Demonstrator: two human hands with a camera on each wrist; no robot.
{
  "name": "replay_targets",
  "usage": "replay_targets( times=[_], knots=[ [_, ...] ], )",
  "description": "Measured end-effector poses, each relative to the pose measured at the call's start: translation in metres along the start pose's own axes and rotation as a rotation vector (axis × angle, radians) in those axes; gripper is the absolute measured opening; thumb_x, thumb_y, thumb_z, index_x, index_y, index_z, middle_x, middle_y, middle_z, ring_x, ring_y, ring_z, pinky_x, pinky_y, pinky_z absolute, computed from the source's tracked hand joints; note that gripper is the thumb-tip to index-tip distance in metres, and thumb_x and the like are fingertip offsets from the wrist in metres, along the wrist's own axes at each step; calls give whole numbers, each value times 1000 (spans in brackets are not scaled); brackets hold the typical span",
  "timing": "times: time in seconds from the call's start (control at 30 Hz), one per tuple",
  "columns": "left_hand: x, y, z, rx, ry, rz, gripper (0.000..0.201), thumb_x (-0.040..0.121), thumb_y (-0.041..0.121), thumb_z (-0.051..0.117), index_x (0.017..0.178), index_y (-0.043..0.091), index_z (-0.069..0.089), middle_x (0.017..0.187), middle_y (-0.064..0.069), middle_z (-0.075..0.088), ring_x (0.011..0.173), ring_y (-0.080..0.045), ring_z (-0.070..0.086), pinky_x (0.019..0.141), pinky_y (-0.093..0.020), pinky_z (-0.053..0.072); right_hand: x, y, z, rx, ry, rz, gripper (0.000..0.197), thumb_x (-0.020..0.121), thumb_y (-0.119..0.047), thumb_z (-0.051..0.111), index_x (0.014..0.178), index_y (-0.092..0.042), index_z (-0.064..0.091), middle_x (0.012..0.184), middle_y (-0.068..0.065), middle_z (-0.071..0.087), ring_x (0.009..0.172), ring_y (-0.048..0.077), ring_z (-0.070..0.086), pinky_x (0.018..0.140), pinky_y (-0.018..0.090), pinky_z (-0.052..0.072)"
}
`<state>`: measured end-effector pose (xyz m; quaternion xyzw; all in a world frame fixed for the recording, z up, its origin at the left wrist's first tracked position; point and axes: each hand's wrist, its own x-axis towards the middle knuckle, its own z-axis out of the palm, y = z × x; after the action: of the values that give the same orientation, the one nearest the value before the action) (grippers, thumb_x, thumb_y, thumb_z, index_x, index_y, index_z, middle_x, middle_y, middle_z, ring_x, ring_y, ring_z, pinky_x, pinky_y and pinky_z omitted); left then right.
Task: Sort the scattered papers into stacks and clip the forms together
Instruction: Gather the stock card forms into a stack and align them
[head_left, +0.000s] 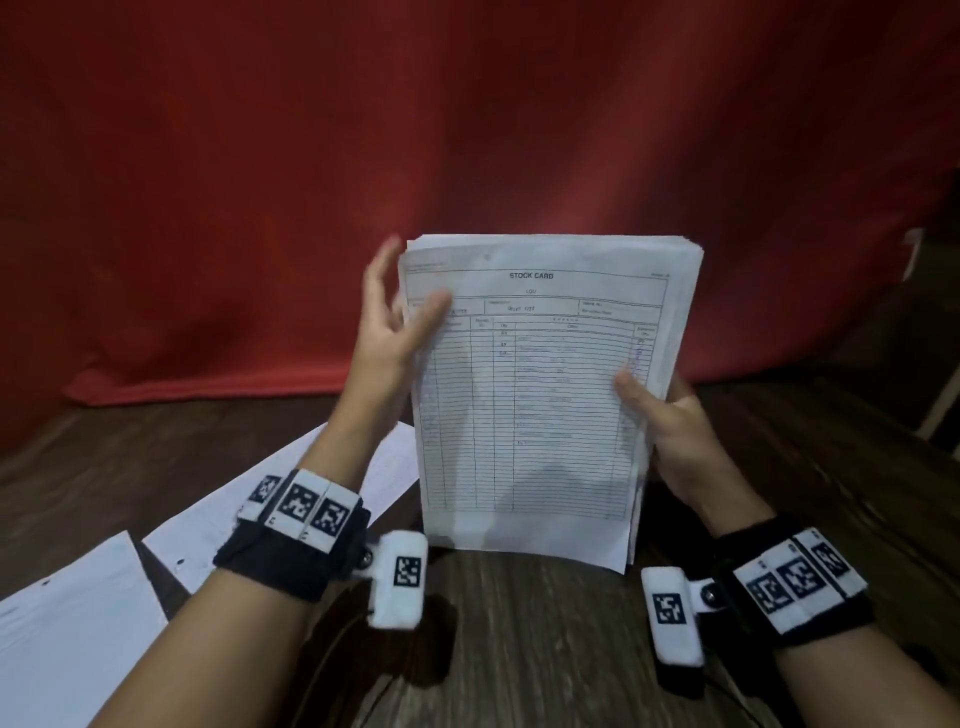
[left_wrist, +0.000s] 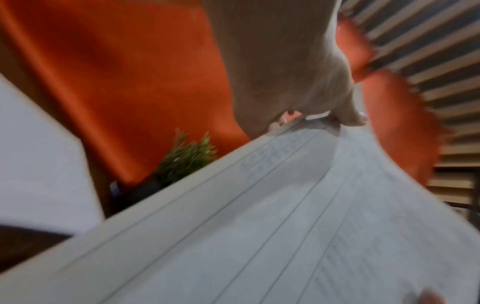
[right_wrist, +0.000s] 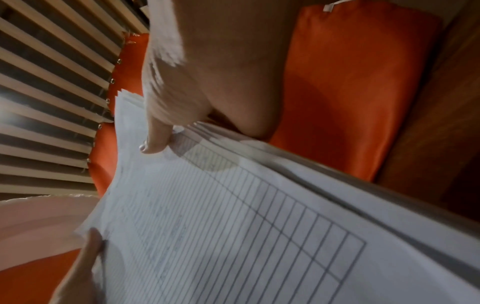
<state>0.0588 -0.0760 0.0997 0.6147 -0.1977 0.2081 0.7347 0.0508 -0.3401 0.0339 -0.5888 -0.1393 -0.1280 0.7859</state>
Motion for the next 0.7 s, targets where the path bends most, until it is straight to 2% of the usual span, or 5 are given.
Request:
replay_targets(
  times=[0.13, 0.27, 0.4, 0.53, 0.7],
  knots=[
    [-18, -37, -5, -40, -73, -294, 57, 88, 30, 83, 134, 5, 62, 125, -11, 76, 112, -27, 75, 107, -53, 55, -4, 6, 4, 3, 2, 62, 58, 71, -45, 85, 117, -11, 73, 112, 7, 79, 107, 28, 75, 82, 33, 63],
    [-16, -34, 10, -1, 60, -200, 24, 93, 5, 74, 116, 11, 72, 111, -6, 81, 102, -23, 78, 98, -48, 60, -1, 5, 13, -165, 124, -14, 6, 96, -28, 72, 95, -23, 74, 91, -15, 80, 91, 6, 77, 80, 27, 60],
    [-6, -25, 15, -48, 119, -95, 28, 91, 2, 77, 117, 11, 70, 112, -6, 80, 103, -23, 77, 88, -38, 63, 5, 1, 18, -192, 157, -39, 8, 93, -31, 74, 96, -24, 72, 80, -22, 77, 79, -3, 75, 64, 13, 56],
    [-16, -46, 3, 21, -72, -286, 45, 93, 9, 77, 135, 3, 63, 128, -13, 74, 117, -30, 73, 103, -46, 57, 4, 22, 9, -233, 118, 51, 48, 70, -47, 84, 103, -13, 76, 93, -5, 81, 91, 17, 79, 79, 32, 61],
    [-16, -46, -3, 45, -103, -365, 39, 85, 22, 81, 120, 8, 75, 119, -11, 78, 111, -30, 75, 104, -50, 57, 1, 27, 1, -260, 125, 90, 25, 87, -31, 80, 103, -12, 77, 99, 2, 81, 96, 22, 78, 81, 33, 61]
  ],
)
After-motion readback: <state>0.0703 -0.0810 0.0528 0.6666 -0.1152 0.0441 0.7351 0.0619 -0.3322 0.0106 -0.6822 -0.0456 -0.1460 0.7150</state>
